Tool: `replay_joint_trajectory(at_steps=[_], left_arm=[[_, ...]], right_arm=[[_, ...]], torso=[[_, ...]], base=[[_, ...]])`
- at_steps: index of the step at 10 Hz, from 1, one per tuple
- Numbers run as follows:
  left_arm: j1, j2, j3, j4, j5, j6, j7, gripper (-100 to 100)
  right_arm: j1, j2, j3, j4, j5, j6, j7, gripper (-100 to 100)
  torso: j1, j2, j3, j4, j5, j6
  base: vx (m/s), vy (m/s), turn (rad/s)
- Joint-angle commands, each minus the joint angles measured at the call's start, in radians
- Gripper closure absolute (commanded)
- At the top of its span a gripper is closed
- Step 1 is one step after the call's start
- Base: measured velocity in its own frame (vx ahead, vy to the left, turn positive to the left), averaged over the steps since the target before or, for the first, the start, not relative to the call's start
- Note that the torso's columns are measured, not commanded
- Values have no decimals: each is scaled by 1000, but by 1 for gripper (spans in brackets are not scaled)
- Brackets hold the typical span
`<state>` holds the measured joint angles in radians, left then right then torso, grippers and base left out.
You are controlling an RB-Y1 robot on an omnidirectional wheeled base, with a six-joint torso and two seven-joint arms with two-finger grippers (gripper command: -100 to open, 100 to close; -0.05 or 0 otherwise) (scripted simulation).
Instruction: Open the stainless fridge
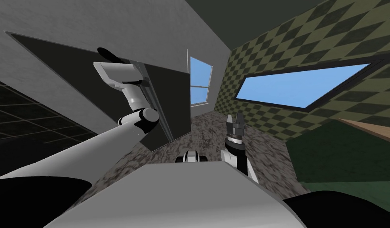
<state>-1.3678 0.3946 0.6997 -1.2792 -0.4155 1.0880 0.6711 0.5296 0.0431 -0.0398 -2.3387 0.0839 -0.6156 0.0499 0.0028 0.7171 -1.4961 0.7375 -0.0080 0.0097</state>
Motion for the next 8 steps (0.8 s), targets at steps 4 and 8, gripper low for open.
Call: replay_joint_trajectory(at_steps=[4,8], left_arm=[[12,5,9,-11,-29,27,10,100],[24,26,16,-45,-96,43,25,100]], right_arm=[[0,0,0,0,0,0,0,0],[0,0,0,0,0,0,0,0]], torso=[[4,3,5,-8,10,-4],[-6,21,20,1,7,-10]], base=[[13,-26,46],[15,-261,51]])
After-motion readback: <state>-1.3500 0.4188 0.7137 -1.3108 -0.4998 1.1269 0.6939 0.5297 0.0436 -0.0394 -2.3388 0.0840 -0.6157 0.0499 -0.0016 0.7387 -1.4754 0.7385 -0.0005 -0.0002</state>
